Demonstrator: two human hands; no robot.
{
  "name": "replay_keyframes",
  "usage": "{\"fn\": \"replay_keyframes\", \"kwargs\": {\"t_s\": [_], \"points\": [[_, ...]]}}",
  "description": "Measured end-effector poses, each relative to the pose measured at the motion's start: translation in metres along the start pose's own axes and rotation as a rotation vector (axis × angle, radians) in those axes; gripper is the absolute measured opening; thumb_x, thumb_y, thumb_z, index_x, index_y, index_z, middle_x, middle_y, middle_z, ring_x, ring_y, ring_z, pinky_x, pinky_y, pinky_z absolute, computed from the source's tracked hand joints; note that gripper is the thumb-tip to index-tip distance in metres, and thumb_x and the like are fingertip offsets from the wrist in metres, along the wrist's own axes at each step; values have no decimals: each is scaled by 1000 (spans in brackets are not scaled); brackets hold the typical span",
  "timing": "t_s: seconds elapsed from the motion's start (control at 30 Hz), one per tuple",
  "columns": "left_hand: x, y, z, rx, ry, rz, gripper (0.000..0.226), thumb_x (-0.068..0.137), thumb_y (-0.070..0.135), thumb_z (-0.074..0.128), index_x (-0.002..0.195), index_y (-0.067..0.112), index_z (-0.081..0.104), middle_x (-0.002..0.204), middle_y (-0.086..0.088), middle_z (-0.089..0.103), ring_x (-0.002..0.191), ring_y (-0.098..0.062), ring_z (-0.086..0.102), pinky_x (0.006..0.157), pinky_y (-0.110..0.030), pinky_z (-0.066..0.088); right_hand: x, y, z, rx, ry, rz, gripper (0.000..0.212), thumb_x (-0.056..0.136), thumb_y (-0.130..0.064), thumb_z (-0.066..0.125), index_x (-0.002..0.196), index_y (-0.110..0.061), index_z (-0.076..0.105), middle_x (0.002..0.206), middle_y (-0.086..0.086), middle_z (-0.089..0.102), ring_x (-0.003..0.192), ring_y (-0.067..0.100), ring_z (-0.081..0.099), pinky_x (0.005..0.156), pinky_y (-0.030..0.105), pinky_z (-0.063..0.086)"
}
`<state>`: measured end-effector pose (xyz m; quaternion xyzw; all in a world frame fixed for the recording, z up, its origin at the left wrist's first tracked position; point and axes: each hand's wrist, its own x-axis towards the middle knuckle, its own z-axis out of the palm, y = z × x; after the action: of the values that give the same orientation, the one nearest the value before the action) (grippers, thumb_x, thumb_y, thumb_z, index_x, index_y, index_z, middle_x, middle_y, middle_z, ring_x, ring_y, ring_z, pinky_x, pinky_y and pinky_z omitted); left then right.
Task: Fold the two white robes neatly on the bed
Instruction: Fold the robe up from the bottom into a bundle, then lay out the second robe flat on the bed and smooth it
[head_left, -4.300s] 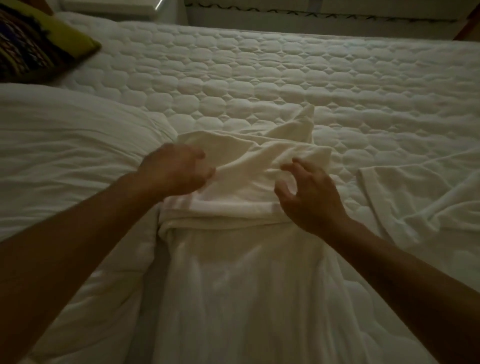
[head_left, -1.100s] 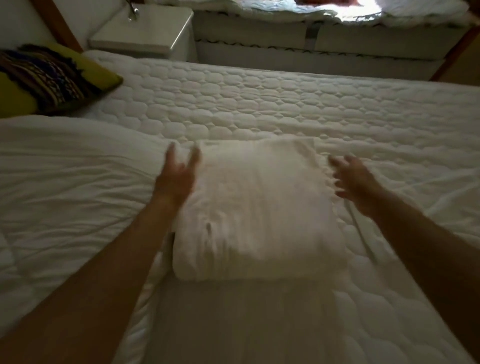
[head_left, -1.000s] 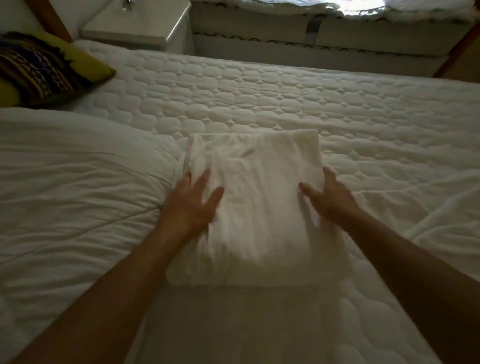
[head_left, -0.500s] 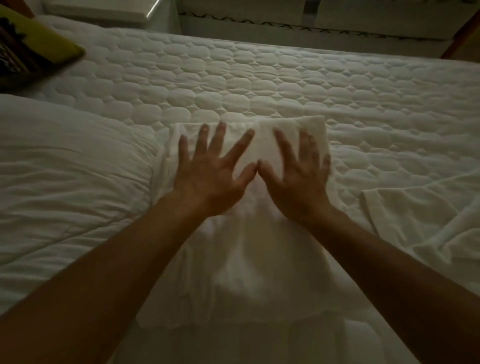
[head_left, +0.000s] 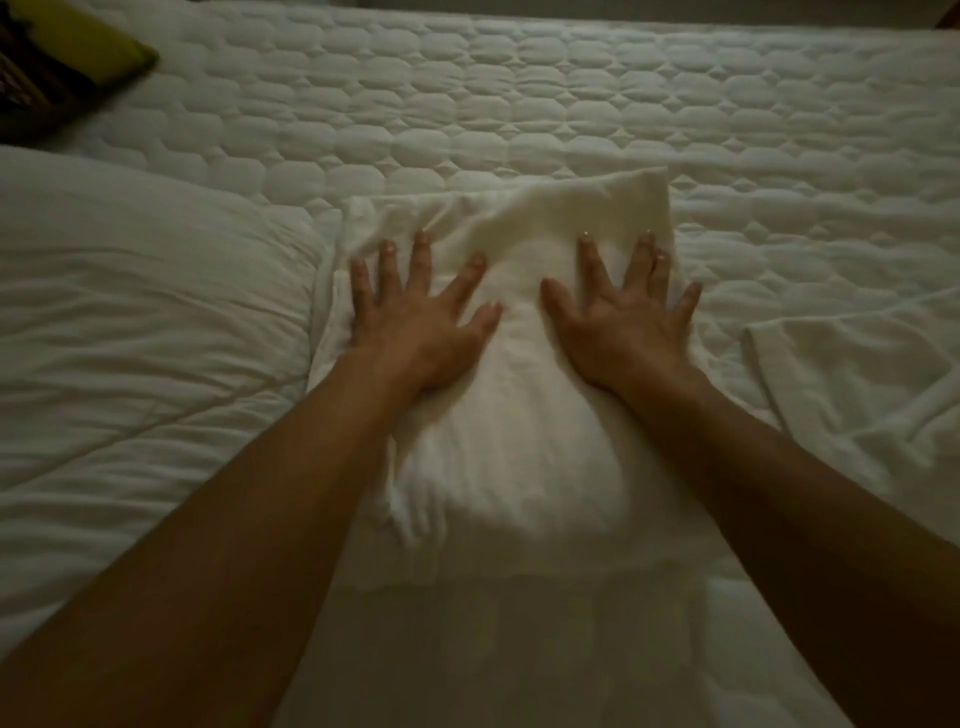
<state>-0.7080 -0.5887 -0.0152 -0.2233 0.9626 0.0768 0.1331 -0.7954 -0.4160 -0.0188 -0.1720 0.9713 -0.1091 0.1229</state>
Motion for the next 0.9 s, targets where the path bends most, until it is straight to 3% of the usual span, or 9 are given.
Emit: {"fn": "replay_keyframes", "kwargs": {"t_s": [0.17, 0.23, 0.33, 0.43, 0.53, 0.6, 0.7, 0.83, 0.9], "points": [[-104, 2, 25, 123, 154, 234, 66, 97, 62, 5, 155, 47, -20, 167, 1, -27, 155, -25, -22, 121, -58, -15, -109, 1, 8, -56, -93, -306, 58, 97, -68, 8, 148, -57, -18, 164, 2, -26, 151, 21, -23, 117, 54, -19], [-135, -28, 54, 83, 196, 243, 66, 97, 66, 10, 159, 49, -5, 172, -1, -10, 159, -25, -4, 126, -50, -3, -130, 25, 21, -87, -75, -308, 62, 95, -73, 12, 145, -61, -21, 163, -1, -29, 151, 20, -23, 120, 53, -14], [-142, -59, 66, -43, 272, 14, 75, 92, 75, 24, 160, 44, 18, 171, -10, 7, 157, -33, 10, 125, -54, 11, -132, 58, 26, 72, -25, -145, 75, 83, -85, 21, 145, -64, -15, 165, -5, -22, 153, 20, -14, 122, 51, -3], [-156, -48, 61, -308, 294, -196, 93, 80, 86, 38, 160, 43, 19, 169, -15, 10, 151, -40, 22, 121, -52, 25, -136, 78, 18, 347, -17, 60, 88, 75, -89, 37, 150, -59, 3, 166, 2, 9, 151, 29, 17, 119, 52, 22], [-158, -40, 34, -663, 193, -410, 109, 68, 78, 70, 157, 42, 19, 155, -14, 41, 139, -37, 45, 112, -45, 39, -143, 84, 2, 547, 19, 233, 100, 69, -83, 64, 150, -35, 32, 144, 6, 51, 123, 28, 54, 102, 48, 48], [-146, -50, 20, -902, 169, -558, 118, 50, 78, 82, 147, 25, 41, 139, -10, 60, 124, -34, 61, 105, -44, 49, -140, 84, -6, 800, -47, 406, 94, 58, -75, 76, 133, -22, 57, 118, 3, 69, 100, 24, 68, 87, 45, 58], [-122, -71, 11, -1222, 96, -718, 116, 25, 79, 89, 115, 8, 70, 107, -11, 77, 93, -32, 75, 89, -50, 60, -117, 86, -15, 971, -155, 531, 82, 51, -65, 88, 111, -13, 72, 95, 5, 77, 83, 26, 75, 75, 45, 63], [-117, -71, 0, -1326, -137, -646, 90, 40, 52, 99, 113, 7, 73, 99, -12, 79, 89, -34, 76, 89, -51, 59, -96, 76, -17, 1072, -201, 532, 108, 39, -63, 95, 128, -13, 60, 113, 7, 71, 97, 31, 70, 83, 48, 60], [-122, -68, -7, -1385, -202, -606, 75, 52, 45, 96, 114, 9, 73, 101, -13, 79, 95, -35, 75, 93, -53, 57, -93, 71, -15, 1110, -216, 506, 101, 46, -58, 94, 130, -15, 59, 114, 5, 70, 99, 29, 68, 87, 45, 57]]}}
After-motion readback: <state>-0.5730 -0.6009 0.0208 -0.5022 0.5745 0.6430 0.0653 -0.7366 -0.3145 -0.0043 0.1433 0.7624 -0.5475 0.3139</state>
